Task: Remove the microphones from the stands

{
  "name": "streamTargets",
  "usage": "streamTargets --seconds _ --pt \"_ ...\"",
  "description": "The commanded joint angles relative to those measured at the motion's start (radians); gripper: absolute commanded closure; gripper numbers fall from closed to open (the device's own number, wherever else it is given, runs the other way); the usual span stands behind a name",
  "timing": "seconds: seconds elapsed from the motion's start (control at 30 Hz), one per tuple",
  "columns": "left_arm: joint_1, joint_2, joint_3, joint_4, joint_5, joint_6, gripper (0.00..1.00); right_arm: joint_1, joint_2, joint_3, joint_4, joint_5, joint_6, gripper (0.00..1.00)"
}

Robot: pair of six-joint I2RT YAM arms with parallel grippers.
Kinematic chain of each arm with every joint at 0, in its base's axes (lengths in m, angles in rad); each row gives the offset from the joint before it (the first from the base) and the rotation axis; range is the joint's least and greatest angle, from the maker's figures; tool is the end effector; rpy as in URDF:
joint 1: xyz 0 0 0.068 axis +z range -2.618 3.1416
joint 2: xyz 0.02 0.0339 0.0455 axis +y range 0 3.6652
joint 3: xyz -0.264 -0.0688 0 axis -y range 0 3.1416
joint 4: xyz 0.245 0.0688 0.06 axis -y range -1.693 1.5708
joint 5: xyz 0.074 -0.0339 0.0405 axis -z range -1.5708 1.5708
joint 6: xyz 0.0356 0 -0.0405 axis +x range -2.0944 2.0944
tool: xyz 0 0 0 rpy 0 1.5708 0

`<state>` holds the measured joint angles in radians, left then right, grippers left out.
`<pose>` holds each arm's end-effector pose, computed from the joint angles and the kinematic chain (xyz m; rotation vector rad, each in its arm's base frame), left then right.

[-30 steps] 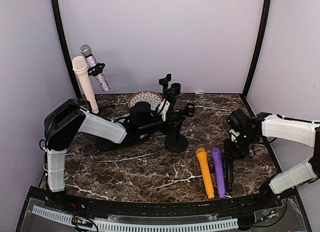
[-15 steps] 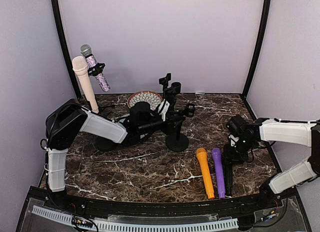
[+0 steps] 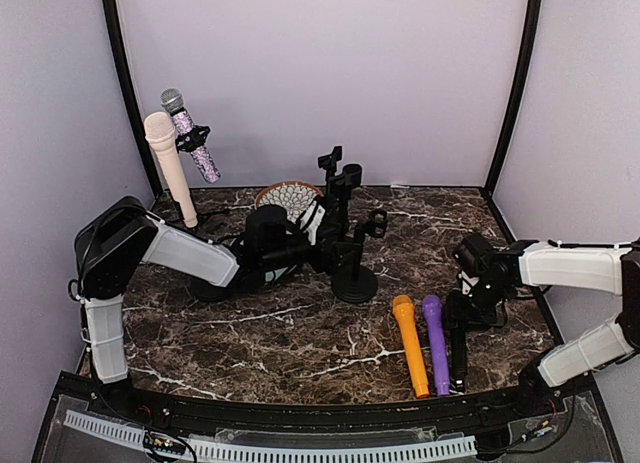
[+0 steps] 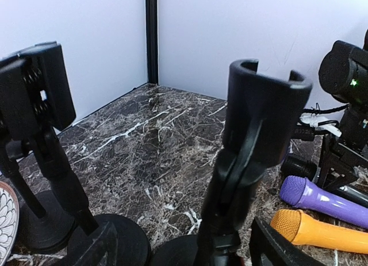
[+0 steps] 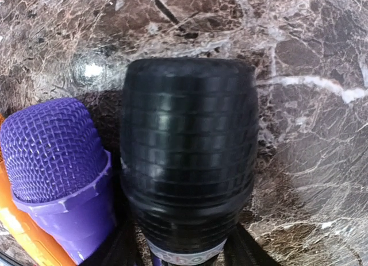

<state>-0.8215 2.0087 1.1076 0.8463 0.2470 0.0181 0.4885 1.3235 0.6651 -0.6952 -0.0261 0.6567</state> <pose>0.2929 -0.3277 0.1918 0.8627 1.4498 -0.8116 0.1846 0.0991 0.1600 0.2449 2.9559 0.2077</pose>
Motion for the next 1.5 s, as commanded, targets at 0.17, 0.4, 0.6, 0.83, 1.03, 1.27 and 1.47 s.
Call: streamTargets --seconds 0.17,0.4,0.6,0.83,1.03,1.27,1.47 --pt "0.004 -0.254 -0.076 -0.129 0.053 -0.051 0.18 -0.002 -0.090 0.015 -0.021 0.082 0.024 0.34" --pt "0.004 -0.440 -0.072 -0.419 0.122 -0.073 0.17 -0.002 -0.191 0.066 -0.060 0.205 0.038 0.26" --pt "0.011 -0.575 0.041 -0.715 0.144 -0.065 0.17 -0.002 -0.287 0.099 0.083 0.177 -0.026 0.27" --pt "0.079 -0.711 0.120 -0.965 0.250 -0.067 0.17 0.006 -0.364 0.086 0.381 -0.033 -0.124 0.29" --pt "0.181 -0.818 0.042 -1.047 0.389 -0.109 0.19 0.094 -0.316 0.115 0.519 -0.046 -0.186 0.30" --pt "0.261 -0.935 -0.164 -1.029 0.402 -0.190 0.29 0.171 -0.304 0.175 0.608 0.002 -0.262 0.30" --pt "0.268 -1.044 -0.335 -0.988 0.307 -0.269 0.35 0.173 -0.327 0.160 0.654 0.020 -0.272 0.30"
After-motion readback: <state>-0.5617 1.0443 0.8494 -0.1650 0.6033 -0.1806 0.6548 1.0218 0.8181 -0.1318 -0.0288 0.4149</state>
